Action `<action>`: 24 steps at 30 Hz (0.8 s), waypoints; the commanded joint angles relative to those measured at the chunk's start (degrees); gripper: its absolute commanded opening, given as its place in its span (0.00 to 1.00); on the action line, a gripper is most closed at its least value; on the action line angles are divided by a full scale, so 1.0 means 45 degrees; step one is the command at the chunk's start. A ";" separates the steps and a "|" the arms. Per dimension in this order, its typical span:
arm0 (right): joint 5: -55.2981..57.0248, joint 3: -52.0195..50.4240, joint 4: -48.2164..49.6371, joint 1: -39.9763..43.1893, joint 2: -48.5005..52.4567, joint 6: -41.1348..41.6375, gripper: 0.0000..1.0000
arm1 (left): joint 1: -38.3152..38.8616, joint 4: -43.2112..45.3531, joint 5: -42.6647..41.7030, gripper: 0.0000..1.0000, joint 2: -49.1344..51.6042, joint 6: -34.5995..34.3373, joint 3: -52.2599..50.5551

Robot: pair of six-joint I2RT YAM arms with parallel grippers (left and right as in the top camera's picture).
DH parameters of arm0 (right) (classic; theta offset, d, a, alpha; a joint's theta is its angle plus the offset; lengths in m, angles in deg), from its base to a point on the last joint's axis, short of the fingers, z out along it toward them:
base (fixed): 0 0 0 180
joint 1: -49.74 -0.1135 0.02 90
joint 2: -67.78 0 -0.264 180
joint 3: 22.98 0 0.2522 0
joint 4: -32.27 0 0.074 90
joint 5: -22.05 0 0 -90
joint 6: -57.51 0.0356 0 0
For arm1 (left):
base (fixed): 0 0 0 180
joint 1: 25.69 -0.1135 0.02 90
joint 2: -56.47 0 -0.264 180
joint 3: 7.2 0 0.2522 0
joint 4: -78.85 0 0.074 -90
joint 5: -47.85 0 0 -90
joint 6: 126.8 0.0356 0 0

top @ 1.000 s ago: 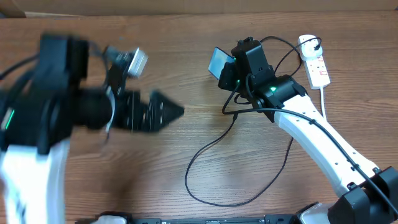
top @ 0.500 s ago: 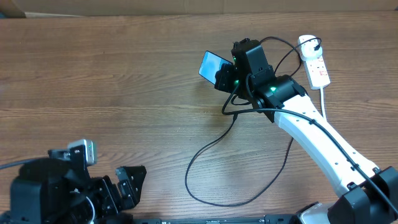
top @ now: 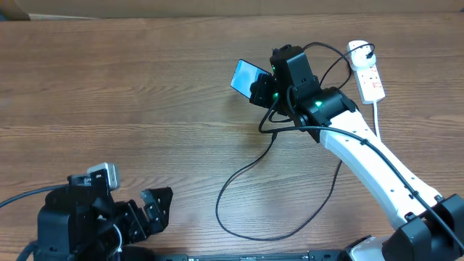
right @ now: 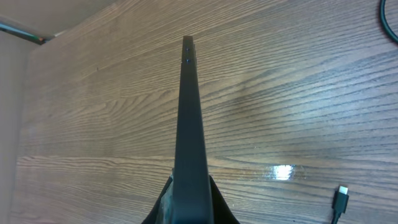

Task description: Plug charger to phone and switch on socket

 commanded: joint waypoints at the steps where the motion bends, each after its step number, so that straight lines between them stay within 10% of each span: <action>1: -0.0049 0.0219 0.0287 -0.0019 -0.0481 0.0369 0.04 | 0.0083 0.0699 0.0267 0.99 -0.0029 -0.0253 -0.0563; 24: -0.0248 0.0209 0.0238 -0.0019 -0.0481 0.0374 0.04 | 0.0083 0.1831 -0.0330 1.00 -0.4274 0.1477 -0.0510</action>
